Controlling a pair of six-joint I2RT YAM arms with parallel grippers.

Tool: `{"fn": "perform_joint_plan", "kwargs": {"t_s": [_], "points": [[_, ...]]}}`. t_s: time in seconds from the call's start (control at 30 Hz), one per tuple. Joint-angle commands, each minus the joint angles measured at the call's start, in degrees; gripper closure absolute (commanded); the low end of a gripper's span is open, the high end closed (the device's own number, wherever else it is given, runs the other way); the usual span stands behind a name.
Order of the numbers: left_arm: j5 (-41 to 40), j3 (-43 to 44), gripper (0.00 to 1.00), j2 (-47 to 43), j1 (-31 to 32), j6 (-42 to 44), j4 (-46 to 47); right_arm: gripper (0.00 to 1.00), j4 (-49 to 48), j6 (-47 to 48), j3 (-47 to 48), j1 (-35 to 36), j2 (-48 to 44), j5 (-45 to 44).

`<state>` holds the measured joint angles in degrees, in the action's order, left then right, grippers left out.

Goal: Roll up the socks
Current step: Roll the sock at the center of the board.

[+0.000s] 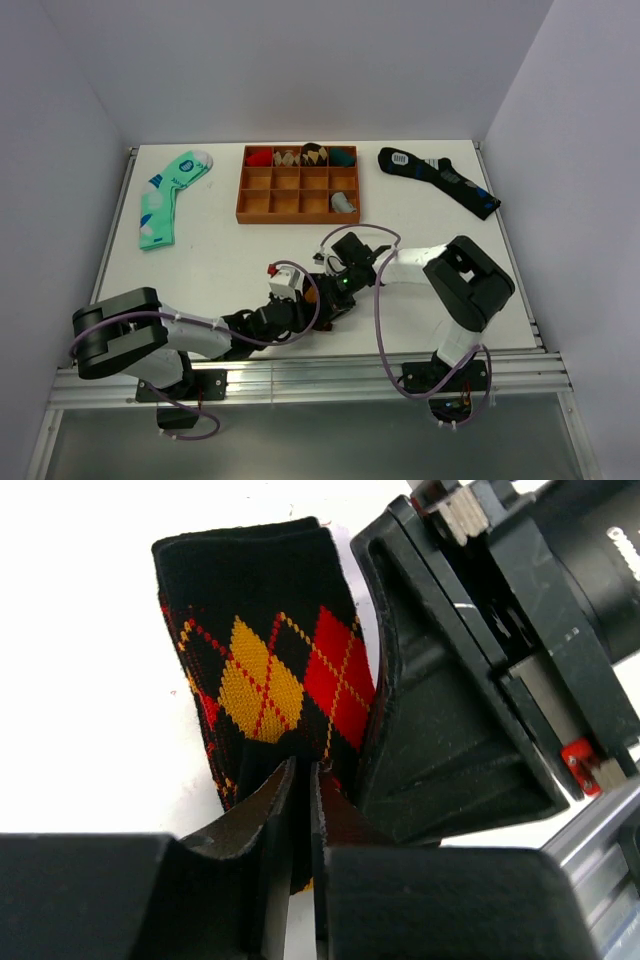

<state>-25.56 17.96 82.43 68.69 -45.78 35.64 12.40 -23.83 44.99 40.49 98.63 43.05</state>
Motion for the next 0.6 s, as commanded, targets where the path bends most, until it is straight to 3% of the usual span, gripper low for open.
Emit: {"fn": "perform_joint_plan", "kwargs": {"t_s": [0.0, 0.57], "points": [[-1.77, 1.02, 0.85, 3.87, -0.57, -0.63, -15.15, 0.80, -0.01, 0.46, -2.19, -0.06, -1.15, -6.39], [-3.44, 10.43, 0.99, 12.92, 2.33, -5.72, -30.36, 0.70, -2.82, -2.18, -6.85, -0.06, -10.81, -16.06]]}}
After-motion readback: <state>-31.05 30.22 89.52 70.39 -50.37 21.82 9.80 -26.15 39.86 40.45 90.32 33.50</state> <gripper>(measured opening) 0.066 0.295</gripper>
